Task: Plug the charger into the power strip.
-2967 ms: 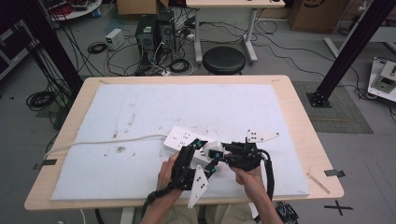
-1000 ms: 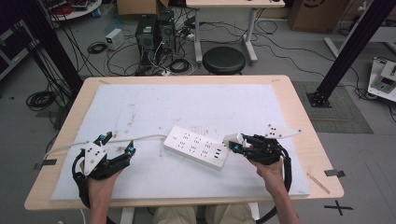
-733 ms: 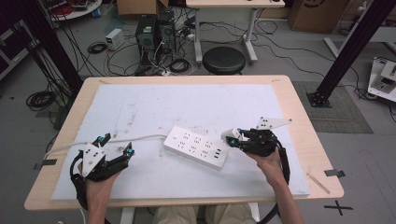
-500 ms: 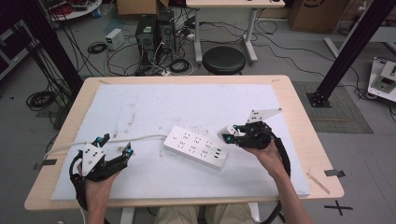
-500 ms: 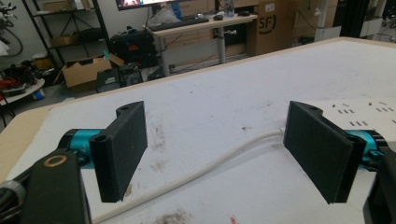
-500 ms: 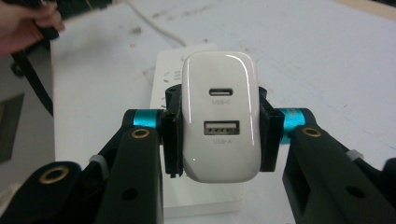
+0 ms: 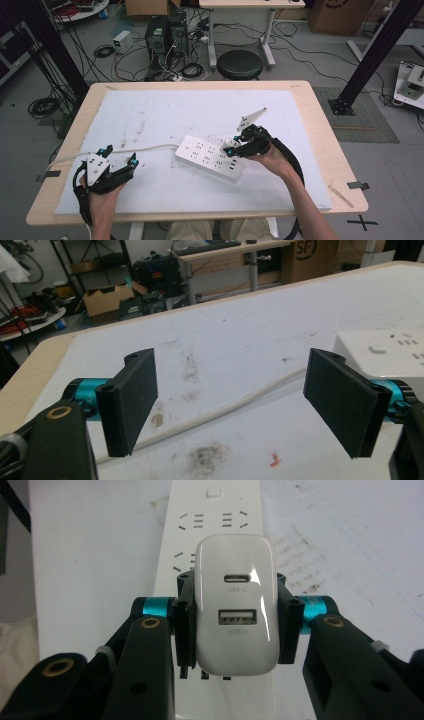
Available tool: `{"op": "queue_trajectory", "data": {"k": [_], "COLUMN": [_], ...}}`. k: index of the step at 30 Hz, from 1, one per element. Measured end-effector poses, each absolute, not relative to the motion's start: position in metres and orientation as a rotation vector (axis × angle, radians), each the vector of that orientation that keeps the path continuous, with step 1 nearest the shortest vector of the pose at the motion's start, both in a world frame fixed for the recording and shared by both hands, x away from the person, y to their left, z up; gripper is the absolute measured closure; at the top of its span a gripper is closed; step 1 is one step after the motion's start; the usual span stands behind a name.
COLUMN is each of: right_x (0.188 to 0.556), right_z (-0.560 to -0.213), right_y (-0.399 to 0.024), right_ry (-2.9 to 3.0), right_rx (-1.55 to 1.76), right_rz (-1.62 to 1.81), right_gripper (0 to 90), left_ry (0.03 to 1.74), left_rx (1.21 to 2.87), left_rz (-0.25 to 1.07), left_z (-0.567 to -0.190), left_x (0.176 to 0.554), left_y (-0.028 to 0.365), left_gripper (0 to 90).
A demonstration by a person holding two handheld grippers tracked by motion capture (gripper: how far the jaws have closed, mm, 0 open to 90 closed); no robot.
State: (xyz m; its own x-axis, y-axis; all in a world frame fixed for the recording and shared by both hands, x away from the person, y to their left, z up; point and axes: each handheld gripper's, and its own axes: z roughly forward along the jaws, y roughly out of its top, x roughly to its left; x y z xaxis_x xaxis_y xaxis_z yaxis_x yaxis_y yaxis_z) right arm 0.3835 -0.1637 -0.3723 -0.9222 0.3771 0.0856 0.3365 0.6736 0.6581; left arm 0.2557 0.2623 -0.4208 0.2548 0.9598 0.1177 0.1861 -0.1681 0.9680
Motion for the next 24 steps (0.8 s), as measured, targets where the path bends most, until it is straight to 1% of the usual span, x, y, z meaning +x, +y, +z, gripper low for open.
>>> {"op": "queue_trajectory", "data": {"k": [10, 24], "right_x": [0.387, 0.391], "right_z": [-0.375, -0.378], "right_y": [-0.142, -0.136], "right_ry": [2.884, 2.904], "right_rx": [0.584, 0.568], "right_rz": [0.951, 0.856], "right_gripper": [63.3, 63.3], "left_ry": [1.123, 1.126], "left_rx": [1.564, 1.565], "left_rz": [1.025, 1.015], "left_z": [-0.422, -0.424], "left_x": [0.251, 0.25], "left_y": [0.268, 0.266], "left_gripper": [21.6, 21.6]}}
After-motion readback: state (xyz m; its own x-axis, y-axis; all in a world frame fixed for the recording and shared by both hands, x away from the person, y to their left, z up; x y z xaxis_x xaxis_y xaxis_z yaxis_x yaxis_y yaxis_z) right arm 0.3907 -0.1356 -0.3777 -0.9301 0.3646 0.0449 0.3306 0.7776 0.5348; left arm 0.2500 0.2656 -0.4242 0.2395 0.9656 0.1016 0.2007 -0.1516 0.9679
